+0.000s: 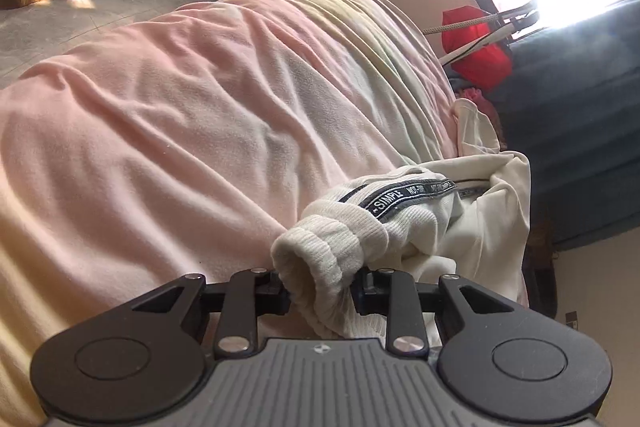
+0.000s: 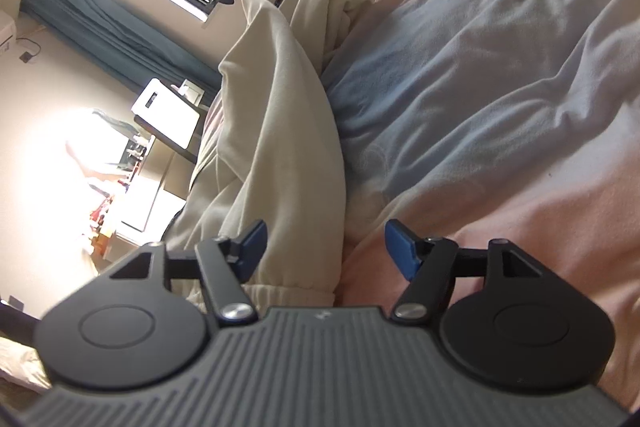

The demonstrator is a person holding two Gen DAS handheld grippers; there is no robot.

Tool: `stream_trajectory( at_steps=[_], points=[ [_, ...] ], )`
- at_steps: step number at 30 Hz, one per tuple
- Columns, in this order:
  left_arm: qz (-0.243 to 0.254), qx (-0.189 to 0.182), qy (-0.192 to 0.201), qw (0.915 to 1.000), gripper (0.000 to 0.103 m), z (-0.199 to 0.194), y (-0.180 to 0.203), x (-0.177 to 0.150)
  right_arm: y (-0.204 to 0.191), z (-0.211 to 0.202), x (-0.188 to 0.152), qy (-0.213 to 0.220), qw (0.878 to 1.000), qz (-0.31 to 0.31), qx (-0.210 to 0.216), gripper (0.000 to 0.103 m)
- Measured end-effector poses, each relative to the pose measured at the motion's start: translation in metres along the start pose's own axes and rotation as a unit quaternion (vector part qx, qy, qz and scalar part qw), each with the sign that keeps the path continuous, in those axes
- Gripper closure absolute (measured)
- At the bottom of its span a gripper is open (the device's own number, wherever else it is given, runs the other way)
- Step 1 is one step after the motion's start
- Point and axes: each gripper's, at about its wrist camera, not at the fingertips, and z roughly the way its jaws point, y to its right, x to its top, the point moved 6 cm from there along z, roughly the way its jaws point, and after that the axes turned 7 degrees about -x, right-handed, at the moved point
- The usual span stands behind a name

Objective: Fold clothes

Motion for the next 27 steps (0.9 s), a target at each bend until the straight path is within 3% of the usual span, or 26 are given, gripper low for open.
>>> stream_trajectory(
  at_steps=[3,5,9,11,13,17,20,23,27],
  points=[
    [0.014,0.002,0.001,0.9999,0.073,-0.001,0.004,0.002,-0.01,0.015,-0.012,-0.031,0.999,-0.016,0.025,0.035],
    [0.017,0.002,0.003,0.9998,0.073,-0.003,0.005,0.003,-0.016,0.03,-0.019,-0.041,0.998,-0.048,0.015,0.035],
    [0.028,0.015,0.021,0.9993,0.074,-0.009,0.014,0.006,-0.027,0.049,-0.024,-0.029,0.997,-0.072,0.005,0.036],
    [0.047,0.015,0.041,0.9979,0.079,-0.015,0.022,0.017,-0.036,0.048,-0.026,-0.04,0.998,-0.047,0.02,0.065],
    [0.069,0.013,0.063,0.9955,0.081,-0.019,0.034,0.036,-0.052,0.043,-0.036,-0.041,0.998,-0.05,0.025,0.071],
    [0.107,0.032,0.074,0.9909,0.086,-0.017,0.058,0.097,-0.099,0.046,-0.069,-0.062,0.994,-0.062,0.06,0.085],
    [0.153,0.057,0.102,0.9812,0.086,-0.018,0.084,0.154,-0.144,0.061,-0.094,-0.092,0.989,-0.07,0.097,0.091],
    [0.184,0.088,0.137,0.9694,0.087,-0.015,0.105,0.207,-0.198,0.088,-0.118,-0.122,0.979,-0.069,0.147,0.092],
    [0.205,0.137,0.151,0.9574,0.086,0.017,0.105,0.259,-0.255,0.134,-0.146,-0.148,0.968,-0.066,0.192,0.093]
  ],
)
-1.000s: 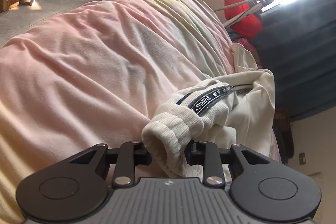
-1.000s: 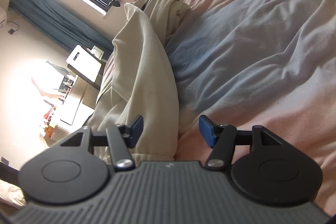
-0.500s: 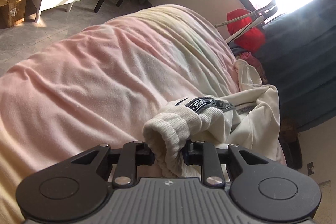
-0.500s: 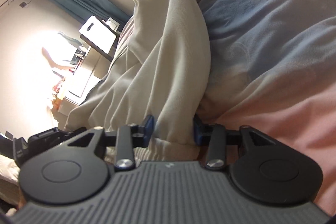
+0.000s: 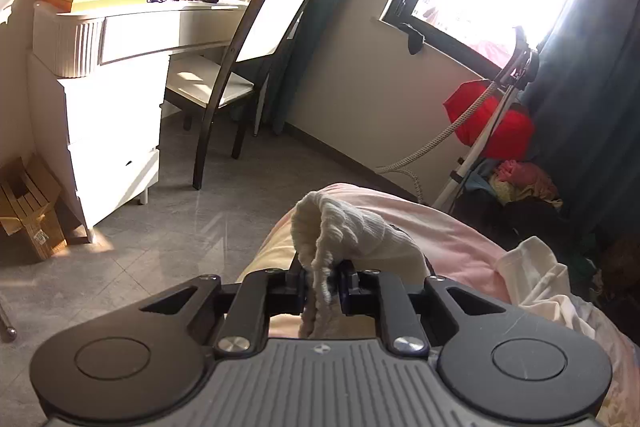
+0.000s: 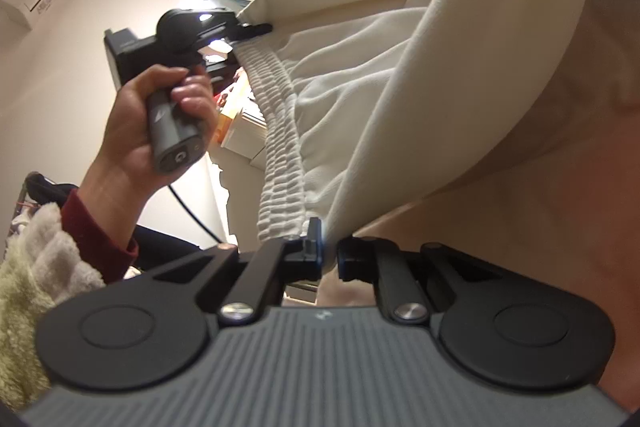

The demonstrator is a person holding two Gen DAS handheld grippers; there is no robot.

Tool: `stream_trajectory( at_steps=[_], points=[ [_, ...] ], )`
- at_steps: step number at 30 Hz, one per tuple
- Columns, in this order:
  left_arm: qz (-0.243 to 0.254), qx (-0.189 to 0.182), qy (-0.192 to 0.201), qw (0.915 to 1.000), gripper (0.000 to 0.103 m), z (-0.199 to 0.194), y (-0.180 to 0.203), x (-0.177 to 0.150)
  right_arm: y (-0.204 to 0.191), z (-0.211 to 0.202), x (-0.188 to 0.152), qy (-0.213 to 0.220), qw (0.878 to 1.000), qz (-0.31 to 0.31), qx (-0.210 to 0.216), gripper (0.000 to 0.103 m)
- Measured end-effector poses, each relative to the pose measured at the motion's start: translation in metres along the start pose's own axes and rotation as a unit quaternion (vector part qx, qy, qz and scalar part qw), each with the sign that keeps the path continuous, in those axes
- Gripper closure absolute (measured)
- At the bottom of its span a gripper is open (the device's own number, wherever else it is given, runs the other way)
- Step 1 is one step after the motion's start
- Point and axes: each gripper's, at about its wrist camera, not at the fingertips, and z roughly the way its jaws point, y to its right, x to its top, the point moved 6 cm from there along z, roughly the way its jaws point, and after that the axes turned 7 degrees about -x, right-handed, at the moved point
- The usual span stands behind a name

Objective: Fold clothes

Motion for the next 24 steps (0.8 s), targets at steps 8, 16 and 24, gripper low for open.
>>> stream_trajectory(
  at_steps=[8,16,24],
  points=[
    [0.0,0.046,-0.066,0.9968,0.083,0.111,-0.044,-0.034,0.012,0.05,-0.001,-0.018,0.999,-0.027,-0.029,0.09],
    [0.018,0.041,-0.054,0.9975,0.019,0.094,-0.047,-0.047,0.012,0.036,0.008,-0.046,0.999,-0.011,0.011,0.033],
    [0.078,0.028,0.011,0.9965,0.005,0.0,-0.002,-0.048,-0.017,-0.034,0.012,-0.02,0.988,-0.142,-0.063,0.012]
  ],
)
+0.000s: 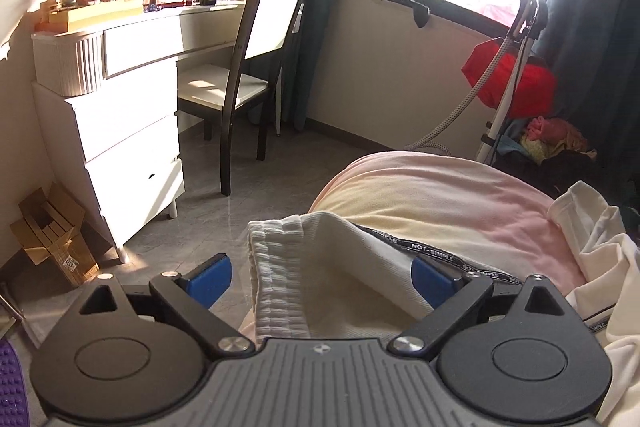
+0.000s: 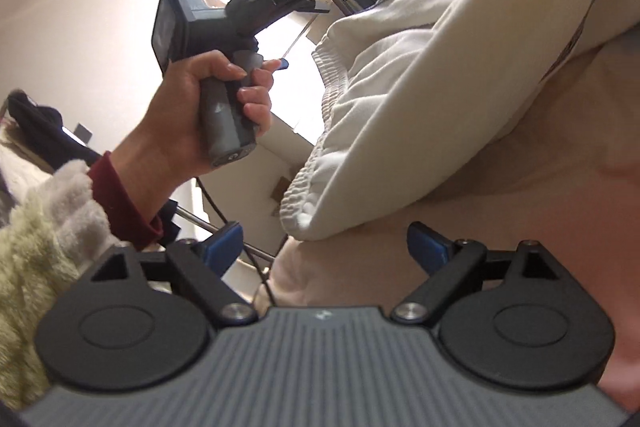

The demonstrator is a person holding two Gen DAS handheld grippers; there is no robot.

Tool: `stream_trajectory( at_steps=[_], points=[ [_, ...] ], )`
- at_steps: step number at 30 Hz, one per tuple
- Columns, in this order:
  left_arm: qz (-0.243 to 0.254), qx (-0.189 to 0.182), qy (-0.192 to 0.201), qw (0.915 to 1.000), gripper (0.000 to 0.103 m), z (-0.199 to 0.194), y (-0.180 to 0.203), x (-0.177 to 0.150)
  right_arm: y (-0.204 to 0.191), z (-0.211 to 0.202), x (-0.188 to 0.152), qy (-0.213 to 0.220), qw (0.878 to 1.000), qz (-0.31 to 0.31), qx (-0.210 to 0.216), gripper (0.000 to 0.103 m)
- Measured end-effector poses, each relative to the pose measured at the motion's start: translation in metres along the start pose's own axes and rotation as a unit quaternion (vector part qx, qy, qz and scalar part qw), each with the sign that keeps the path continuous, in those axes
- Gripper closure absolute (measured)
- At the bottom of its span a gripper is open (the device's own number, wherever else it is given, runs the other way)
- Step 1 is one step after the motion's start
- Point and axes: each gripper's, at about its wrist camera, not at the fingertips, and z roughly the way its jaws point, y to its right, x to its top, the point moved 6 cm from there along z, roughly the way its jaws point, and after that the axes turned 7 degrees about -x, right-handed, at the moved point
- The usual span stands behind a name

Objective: Fold clothes

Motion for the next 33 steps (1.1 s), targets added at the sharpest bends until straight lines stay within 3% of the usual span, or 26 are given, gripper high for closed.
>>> stream_trajectory(
  at_steps=[5,10,14,19,24,27,33],
  points=[
    [0.047,-0.034,0.053,0.9969,0.002,-0.08,0.065,0.0,0.017,-0.077,0.003,0.061,0.985,-0.119,-0.109,0.013],
    [0.093,-0.077,0.075,0.9898,0.002,-0.154,0.137,-0.036,0.064,-0.167,0.019,0.142,0.964,-0.123,-0.187,0.013],
    [0.116,-0.114,0.091,0.9824,0.003,-0.208,0.194,-0.088,0.088,-0.232,0.012,0.206,0.942,-0.112,-0.24,0.013],
    [0.113,-0.159,0.139,0.9708,0.002,-0.26,0.248,-0.152,0.111,-0.275,0.004,0.268,0.917,-0.117,-0.272,0.013],
    [0.148,-0.164,0.139,0.9652,0.002,-0.254,0.274,-0.22,0.133,-0.293,-0.005,0.293,0.917,-0.072,-0.26,0.013],
    [0.159,-0.159,0.101,0.969,0.002,-0.231,0.273,-0.249,0.137,-0.296,-0.001,0.301,0.911,-0.074,-0.272,0.013],
    [0.146,-0.143,0.061,0.977,0.001,-0.201,0.267,-0.255,0.136,-0.306,-0.003,0.309,0.908,-0.056,-0.276,0.013]
  ],
)
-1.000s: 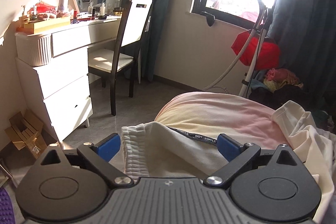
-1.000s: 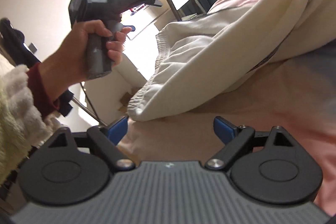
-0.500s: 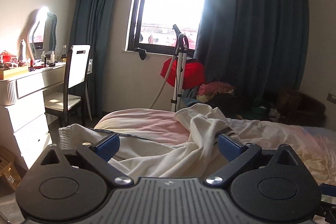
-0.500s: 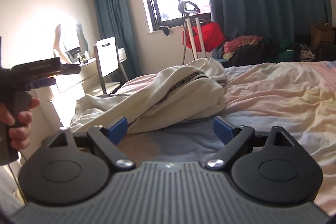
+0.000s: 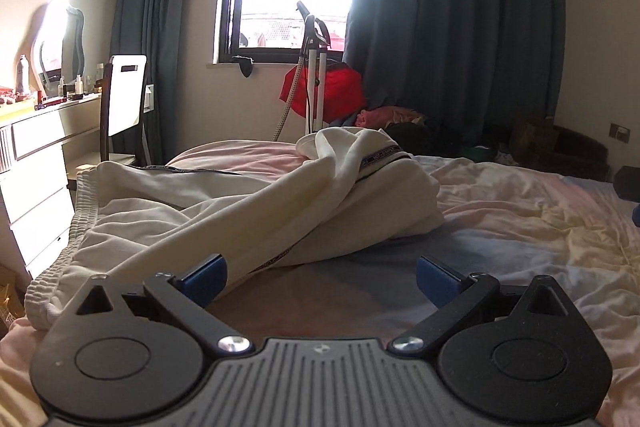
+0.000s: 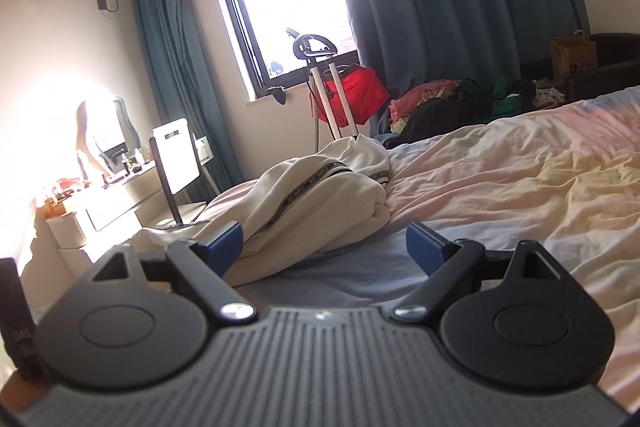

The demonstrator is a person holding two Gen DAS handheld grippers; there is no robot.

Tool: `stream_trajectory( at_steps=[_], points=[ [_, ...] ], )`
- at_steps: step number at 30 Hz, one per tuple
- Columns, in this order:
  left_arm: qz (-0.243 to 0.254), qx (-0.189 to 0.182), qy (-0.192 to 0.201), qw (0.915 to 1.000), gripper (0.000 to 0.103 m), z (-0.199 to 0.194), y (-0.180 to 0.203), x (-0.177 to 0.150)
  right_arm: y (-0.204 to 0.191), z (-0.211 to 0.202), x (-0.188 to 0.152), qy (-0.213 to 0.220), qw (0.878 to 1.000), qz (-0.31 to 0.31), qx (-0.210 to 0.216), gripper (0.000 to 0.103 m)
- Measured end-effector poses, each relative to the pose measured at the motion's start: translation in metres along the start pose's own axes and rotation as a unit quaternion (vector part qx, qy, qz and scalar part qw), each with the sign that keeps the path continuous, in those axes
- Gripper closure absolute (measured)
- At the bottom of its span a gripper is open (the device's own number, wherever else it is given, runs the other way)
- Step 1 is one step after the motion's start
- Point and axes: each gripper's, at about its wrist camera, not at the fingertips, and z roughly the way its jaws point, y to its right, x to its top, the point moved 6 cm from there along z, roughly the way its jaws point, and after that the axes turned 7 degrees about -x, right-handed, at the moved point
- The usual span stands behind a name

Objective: Fold clothes

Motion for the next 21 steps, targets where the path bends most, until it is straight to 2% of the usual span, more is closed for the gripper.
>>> stream_trajectory(
  at_steps=[2,7,11,15,18,20,21],
  points=[
    [-0.008,-0.004,-0.015,0.9999,0.001,0.013,-0.005,0.002,0.003,-0.004,0.0,-0.001,1.0,0.001,-0.01,0.013],
    [-0.014,-0.028,-0.08,0.9963,0.003,0.092,-0.017,0.032,0.018,-0.007,0.001,-0.008,0.999,0.014,-0.035,0.013],
    [-0.025,0.0,-0.076,0.9968,0.003,0.168,-0.027,0.083,0.039,0.006,-0.001,-0.026,0.997,0.04,-0.06,0.013],
    [-0.061,0.029,-0.063,0.9957,0.004,0.238,-0.045,0.128,0.058,0.031,-0.008,-0.04,0.994,0.054,-0.083,0.013],
    [-0.084,0.046,-0.064,0.9933,0.009,0.289,-0.064,0.15,0.071,0.055,-0.015,-0.059,0.992,0.072,-0.084,0.013],
    [-0.09,0.059,-0.08,0.9909,0.022,0.325,-0.075,0.162,0.083,0.07,-0.026,-0.069,0.99,0.084,-0.092,0.013],
    [-0.092,0.064,-0.089,0.9897,0.025,0.339,-0.079,0.165,0.089,0.079,-0.032,-0.084,0.988,0.091,-0.095,0.013]
  ],
)
